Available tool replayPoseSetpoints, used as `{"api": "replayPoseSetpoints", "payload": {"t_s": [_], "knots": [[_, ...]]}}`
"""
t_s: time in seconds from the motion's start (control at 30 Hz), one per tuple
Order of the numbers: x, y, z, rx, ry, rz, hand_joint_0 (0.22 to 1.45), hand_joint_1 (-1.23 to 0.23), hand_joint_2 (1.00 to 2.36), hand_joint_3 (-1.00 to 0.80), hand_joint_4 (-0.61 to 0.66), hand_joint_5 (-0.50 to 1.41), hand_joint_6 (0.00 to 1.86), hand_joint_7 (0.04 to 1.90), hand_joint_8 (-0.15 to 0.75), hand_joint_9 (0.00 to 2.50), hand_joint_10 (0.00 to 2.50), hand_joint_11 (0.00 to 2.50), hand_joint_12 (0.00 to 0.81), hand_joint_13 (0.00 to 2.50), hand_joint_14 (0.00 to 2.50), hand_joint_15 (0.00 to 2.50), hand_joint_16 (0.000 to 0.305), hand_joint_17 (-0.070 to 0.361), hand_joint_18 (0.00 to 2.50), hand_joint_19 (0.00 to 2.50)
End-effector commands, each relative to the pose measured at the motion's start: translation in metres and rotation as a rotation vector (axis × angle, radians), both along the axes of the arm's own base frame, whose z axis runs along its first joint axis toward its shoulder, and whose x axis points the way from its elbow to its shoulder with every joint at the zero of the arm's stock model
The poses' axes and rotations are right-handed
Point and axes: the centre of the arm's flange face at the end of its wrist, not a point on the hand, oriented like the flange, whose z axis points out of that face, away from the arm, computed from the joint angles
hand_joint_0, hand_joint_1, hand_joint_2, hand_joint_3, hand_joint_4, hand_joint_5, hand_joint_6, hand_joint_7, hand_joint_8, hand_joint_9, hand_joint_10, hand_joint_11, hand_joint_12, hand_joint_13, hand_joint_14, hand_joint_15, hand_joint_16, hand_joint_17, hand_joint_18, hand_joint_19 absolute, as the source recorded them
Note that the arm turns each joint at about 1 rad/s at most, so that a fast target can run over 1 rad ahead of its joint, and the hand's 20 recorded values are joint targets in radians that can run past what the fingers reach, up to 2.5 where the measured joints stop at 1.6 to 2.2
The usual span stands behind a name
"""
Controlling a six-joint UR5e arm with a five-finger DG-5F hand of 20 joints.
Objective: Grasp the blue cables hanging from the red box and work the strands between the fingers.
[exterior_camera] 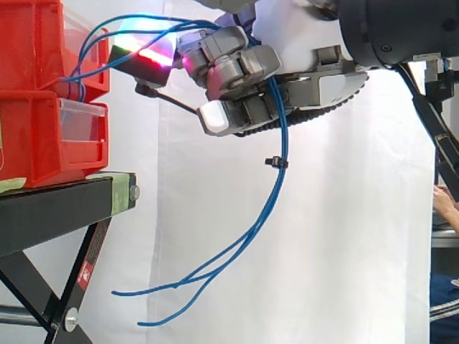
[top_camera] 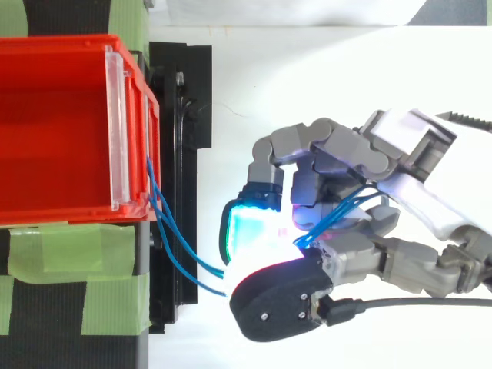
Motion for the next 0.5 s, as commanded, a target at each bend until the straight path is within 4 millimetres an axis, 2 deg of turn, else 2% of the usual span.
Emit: {"api": "replayPoseSetpoints", "payload": {"t_s": [0.0,0.23,0.47], "knots": [[0.0000,0.0003,0.0001,0.000,-0.001,0.001,0.71,-0.59,1.00,-1.00,0.37,0.08,0.90,1.23,0.558,0.54,2.50,2.50,0.614,1.09,2.50,1.62,0.070,0.157,1.47,0.50],[0.0002,0.0004,0.0002,0.001,-0.002,0.001,0.69,-0.69,1.00,-1.00,0.38,-0.06,0.97,1.16,0.565,0.50,2.50,2.50,0.618,1.06,2.50,1.63,0.072,0.162,1.46,0.52],[0.0002,0.0004,0.0002,0.001,-0.002,0.001,0.75,-0.78,1.00,-1.00,0.35,-0.18,0.85,1.20,0.545,0.38,2.50,2.50,0.612,0.97,2.50,1.68,0.070,0.157,1.35,0.66]]}}
